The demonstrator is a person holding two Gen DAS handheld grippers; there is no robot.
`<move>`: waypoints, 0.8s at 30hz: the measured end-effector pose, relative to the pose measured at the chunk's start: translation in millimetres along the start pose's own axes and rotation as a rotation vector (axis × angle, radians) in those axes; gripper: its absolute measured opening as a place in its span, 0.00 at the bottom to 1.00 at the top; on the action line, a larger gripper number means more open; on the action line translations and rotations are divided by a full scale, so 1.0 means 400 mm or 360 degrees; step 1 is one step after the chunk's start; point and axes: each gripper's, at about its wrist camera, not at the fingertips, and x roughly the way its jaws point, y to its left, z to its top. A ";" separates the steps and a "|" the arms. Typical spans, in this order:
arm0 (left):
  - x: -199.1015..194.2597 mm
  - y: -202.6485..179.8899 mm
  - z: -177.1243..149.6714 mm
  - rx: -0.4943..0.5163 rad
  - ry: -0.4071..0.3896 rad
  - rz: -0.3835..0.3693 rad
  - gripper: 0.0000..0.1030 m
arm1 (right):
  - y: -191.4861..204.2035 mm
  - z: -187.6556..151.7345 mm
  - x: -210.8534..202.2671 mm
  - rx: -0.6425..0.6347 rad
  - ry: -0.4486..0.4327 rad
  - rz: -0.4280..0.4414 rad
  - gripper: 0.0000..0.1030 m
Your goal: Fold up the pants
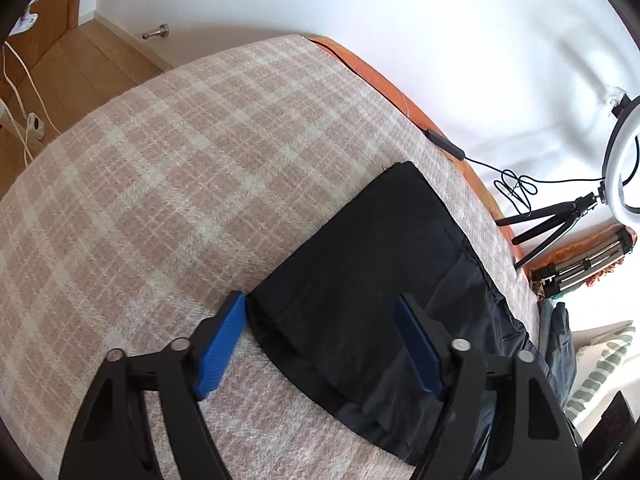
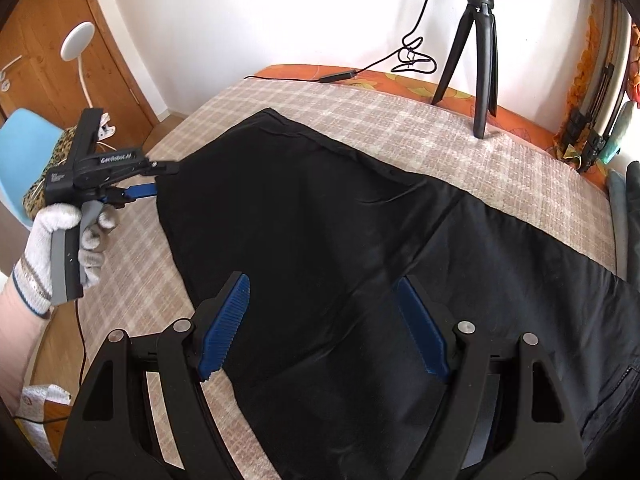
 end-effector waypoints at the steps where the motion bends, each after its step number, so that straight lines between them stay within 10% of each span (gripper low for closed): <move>1: -0.002 0.005 -0.002 -0.0012 -0.0015 0.0005 0.53 | -0.001 0.004 0.002 0.0002 -0.0001 -0.0002 0.77; 11: -0.029 0.046 -0.039 -0.0088 0.0087 -0.0040 0.41 | 0.001 0.016 0.001 -0.0017 -0.0010 -0.0024 0.77; 16: -0.007 0.017 -0.023 -0.0119 0.0030 -0.0092 0.66 | 0.016 0.018 0.000 -0.0038 -0.0016 -0.0014 0.77; 24: 0.016 -0.010 -0.017 -0.0108 -0.0066 -0.0149 0.55 | 0.022 0.041 0.012 -0.0067 -0.0024 -0.0024 0.77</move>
